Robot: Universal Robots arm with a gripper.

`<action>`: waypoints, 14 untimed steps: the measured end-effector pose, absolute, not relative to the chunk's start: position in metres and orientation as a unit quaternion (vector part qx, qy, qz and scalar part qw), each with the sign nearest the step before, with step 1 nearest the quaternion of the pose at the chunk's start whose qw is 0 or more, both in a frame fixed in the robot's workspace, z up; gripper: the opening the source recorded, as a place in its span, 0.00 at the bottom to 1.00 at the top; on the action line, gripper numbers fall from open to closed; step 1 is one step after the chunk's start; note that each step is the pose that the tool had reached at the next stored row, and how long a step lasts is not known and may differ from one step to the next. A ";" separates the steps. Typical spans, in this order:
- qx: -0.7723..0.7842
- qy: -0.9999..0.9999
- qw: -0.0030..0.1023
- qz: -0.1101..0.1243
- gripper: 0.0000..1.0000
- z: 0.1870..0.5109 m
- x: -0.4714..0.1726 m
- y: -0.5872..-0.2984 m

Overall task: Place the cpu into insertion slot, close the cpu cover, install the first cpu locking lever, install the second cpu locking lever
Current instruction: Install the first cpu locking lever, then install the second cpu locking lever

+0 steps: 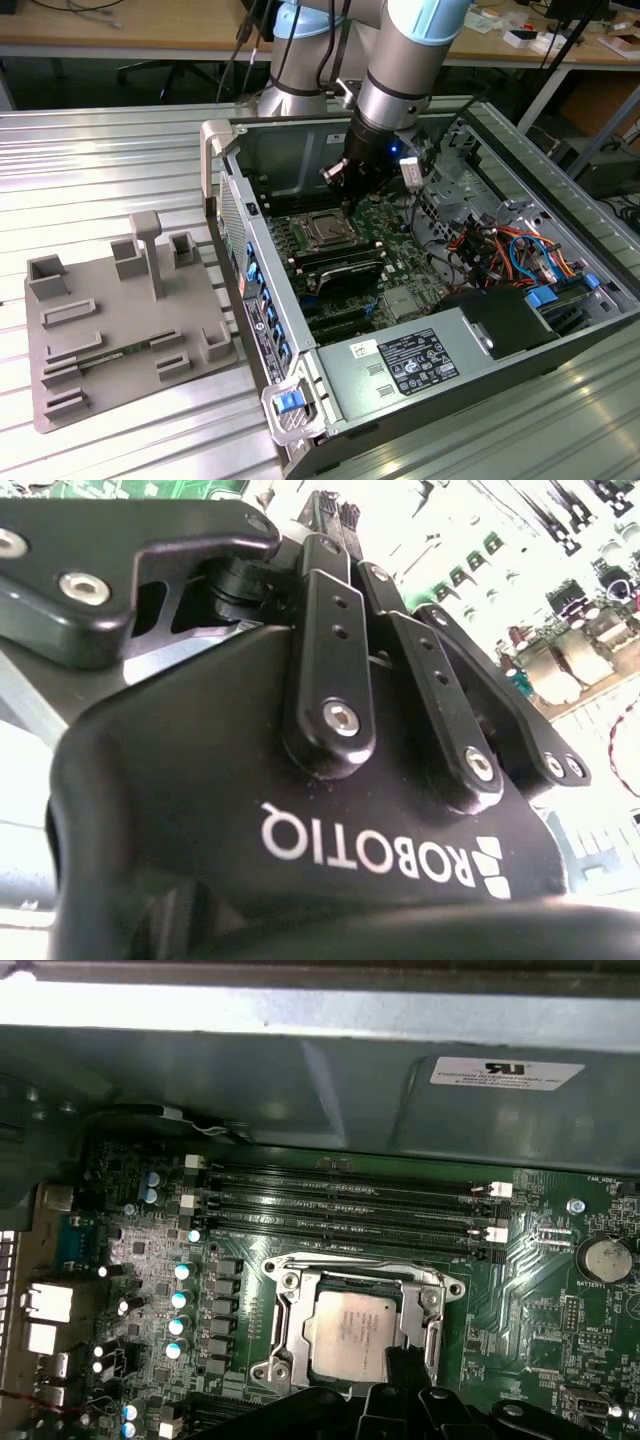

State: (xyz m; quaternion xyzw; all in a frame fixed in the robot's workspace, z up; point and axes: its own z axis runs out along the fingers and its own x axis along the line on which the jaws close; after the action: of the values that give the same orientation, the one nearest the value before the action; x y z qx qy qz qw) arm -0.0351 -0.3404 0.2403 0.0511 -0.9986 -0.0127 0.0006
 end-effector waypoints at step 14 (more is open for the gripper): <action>0.051 -0.999 0.001 -0.013 0.11 0.241 -0.035 -0.340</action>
State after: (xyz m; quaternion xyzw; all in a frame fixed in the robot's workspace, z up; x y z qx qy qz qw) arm -0.0351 -0.3404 0.2411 0.0512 -0.9986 -0.0131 0.0006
